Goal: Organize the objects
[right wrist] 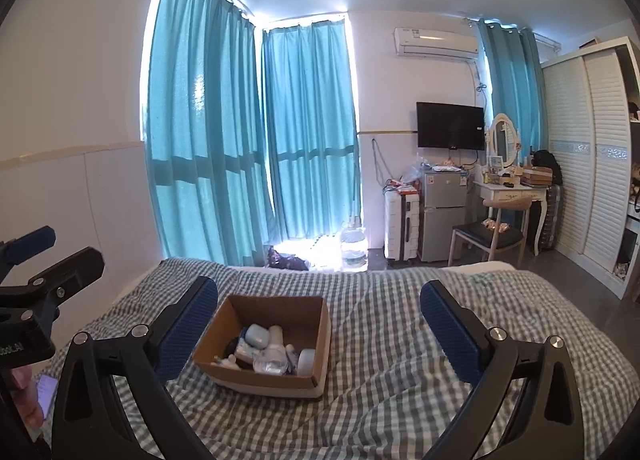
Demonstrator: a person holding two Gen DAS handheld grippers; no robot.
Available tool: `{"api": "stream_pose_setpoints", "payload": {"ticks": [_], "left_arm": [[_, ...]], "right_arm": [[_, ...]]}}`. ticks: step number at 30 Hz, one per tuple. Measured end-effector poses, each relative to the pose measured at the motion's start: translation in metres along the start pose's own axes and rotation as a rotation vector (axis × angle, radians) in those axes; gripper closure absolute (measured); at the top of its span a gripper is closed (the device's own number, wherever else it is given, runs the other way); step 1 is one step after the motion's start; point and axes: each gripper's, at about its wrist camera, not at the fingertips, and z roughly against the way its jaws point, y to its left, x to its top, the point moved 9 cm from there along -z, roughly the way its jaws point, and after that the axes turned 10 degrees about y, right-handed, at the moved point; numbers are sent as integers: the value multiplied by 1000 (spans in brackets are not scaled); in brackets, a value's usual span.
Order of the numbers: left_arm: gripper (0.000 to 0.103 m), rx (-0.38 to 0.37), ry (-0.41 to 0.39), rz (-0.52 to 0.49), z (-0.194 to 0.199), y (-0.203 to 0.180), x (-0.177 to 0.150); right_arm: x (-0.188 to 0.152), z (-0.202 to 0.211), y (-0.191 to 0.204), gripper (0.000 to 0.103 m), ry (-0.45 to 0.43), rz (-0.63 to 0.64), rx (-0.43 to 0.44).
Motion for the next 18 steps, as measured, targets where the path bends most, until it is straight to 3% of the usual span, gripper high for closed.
{"api": "stream_pose_setpoints", "payload": {"ticks": [4, 10, 18], "left_arm": [[0, 29, 16, -36, -8, 0, -25], [0, 30, 83, 19, -29, 14, -64], [0, 64, 132, -1, -39, 20, -86]], "right_arm": [[-37, -18, 5, 1, 31, 41, -38], [-77, -45, 10, 1, 122, 52, -31], [-79, -44, 8, 1, 114, 71, -101]]}}
